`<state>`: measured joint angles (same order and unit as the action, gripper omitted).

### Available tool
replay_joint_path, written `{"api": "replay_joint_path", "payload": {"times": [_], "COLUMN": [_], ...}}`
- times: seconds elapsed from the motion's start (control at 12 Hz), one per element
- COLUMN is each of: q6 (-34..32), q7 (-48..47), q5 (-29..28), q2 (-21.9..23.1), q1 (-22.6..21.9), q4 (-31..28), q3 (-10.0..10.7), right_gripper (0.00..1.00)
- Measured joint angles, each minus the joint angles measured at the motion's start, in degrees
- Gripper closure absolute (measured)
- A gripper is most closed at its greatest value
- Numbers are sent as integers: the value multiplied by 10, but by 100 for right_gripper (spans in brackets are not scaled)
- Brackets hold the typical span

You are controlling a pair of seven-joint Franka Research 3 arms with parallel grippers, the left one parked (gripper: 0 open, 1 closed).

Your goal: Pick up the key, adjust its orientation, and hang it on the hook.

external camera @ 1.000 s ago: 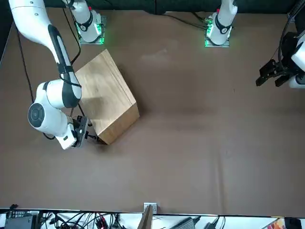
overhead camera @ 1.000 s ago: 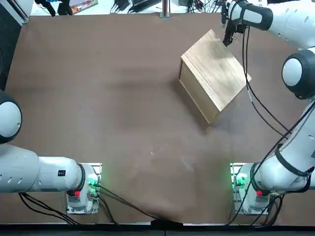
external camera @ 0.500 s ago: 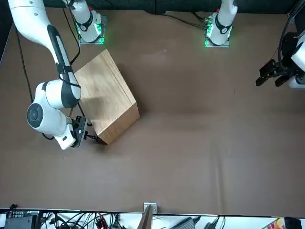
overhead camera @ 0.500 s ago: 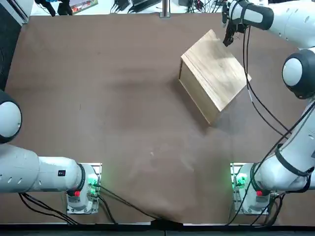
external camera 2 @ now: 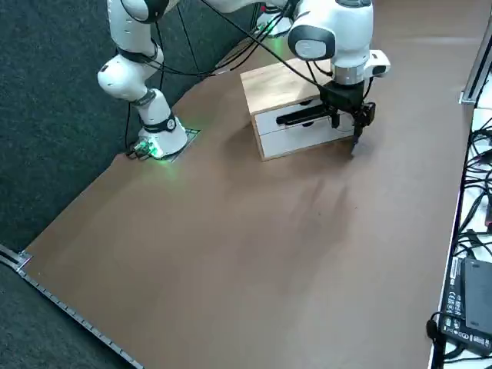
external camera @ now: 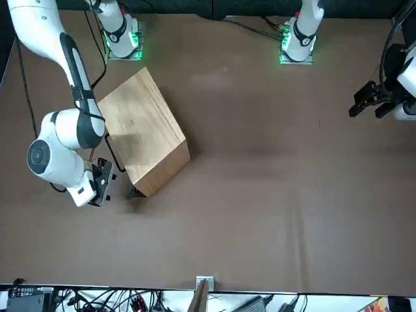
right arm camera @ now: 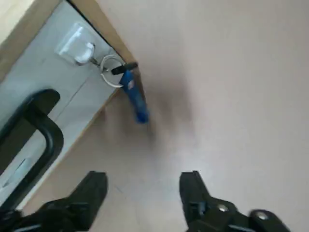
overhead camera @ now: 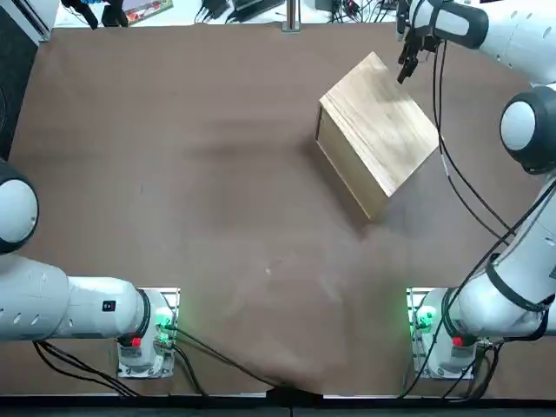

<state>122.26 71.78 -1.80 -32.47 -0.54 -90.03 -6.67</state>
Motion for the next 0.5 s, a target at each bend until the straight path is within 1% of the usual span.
{"api": "replay_joint_path", "payload": {"times": [0.08,0.17,0.5], "q6": [0,0,-1], "q7": [0,0,0], "q5": [0,-1,-2], "q2": [0,0,0], "q1": [2,2,2], "q4": [4,8,13], "q3": [0,0,-1], "right_gripper": [5,0,0]}}
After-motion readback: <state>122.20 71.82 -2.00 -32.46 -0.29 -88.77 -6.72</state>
